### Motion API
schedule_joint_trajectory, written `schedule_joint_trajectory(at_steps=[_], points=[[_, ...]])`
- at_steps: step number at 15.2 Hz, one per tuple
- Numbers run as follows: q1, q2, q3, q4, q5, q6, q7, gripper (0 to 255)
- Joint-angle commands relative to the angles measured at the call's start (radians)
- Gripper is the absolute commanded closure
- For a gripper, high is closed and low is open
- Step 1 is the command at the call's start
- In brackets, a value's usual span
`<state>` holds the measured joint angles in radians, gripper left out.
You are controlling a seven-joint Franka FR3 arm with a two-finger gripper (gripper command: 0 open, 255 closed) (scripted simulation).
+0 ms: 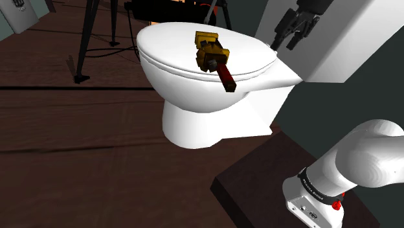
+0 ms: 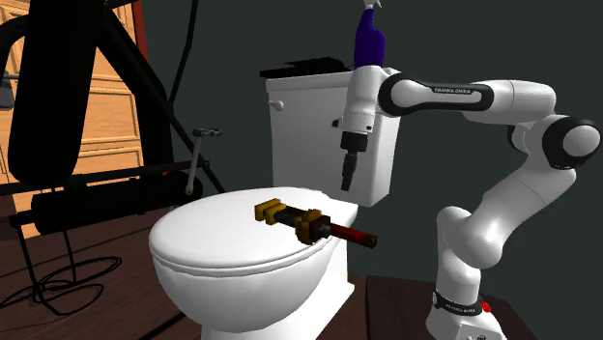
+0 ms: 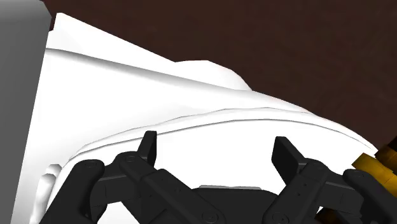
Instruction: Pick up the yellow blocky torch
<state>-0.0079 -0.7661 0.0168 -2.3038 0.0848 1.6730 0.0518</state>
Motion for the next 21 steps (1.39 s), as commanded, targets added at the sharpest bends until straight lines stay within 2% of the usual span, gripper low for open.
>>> schedule_joint_trajectory(at_steps=[1, 10, 18, 21], points=[[0.0, 0.0, 0.0, 0.0, 0.0, 0.0, 0.0, 0], [0.031, 0.202, 0.15, 0.138, 0.13, 0.072, 0.245, 0], [0.043, 0.423, 0.263, 0.334, 0.18, 0.126, 0.449, 0], [0.045, 0.417, 0.265, 0.288, 0.185, 0.165, 0.442, 0]])
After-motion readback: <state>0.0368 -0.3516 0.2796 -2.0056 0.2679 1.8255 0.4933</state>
